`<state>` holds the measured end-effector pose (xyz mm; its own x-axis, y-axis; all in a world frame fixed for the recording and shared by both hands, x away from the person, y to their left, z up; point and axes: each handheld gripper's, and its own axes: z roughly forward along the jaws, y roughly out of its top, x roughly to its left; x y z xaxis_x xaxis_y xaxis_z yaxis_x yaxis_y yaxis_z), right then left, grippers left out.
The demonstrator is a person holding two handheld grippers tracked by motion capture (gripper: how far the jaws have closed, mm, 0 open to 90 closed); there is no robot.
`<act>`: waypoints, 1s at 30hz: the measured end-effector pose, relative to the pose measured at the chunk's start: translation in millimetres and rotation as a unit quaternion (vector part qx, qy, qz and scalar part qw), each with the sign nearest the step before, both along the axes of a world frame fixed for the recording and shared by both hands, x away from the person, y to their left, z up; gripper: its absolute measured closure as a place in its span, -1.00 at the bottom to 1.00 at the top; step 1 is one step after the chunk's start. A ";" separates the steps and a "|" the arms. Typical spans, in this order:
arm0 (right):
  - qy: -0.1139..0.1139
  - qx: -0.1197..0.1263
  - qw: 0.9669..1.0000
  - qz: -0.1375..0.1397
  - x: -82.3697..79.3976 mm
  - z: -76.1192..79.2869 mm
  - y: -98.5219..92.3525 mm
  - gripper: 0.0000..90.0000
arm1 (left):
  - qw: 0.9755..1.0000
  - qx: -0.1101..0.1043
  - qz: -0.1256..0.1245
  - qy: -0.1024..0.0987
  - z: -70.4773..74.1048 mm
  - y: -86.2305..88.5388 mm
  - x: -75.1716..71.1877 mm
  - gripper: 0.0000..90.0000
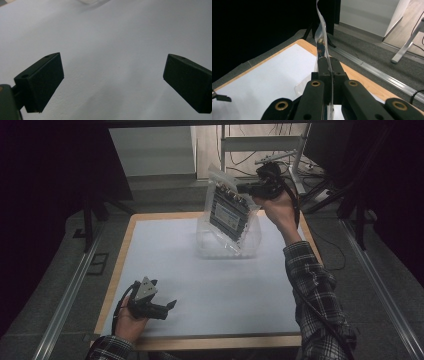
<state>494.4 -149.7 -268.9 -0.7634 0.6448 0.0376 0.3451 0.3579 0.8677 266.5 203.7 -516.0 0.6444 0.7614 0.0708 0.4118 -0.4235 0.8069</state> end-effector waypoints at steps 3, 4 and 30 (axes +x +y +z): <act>-0.002 0.000 1.000 -0.002 7.2 -2.0 0.7 0.97 | 1.000 0.001 -0.002 0.001 -0.2 -0.6 0.0 -0.94; -0.002 0.000 1.000 -0.002 9.7 -3.0 1.0 0.97 | 1.000 0.002 -0.002 0.001 -0.3 -0.8 0.1 -0.94; 0.019 -0.019 1.000 0.004 41.6 -44.7 28.5 0.97 | 1.000 0.001 -0.002 0.001 -0.2 -0.8 -0.4 -0.94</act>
<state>536.0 -121.2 -313.6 -0.7670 0.6403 0.0411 0.3738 0.3938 0.8398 266.1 202.9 -516.3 0.6479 0.7585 0.0709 0.4113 -0.4266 0.8055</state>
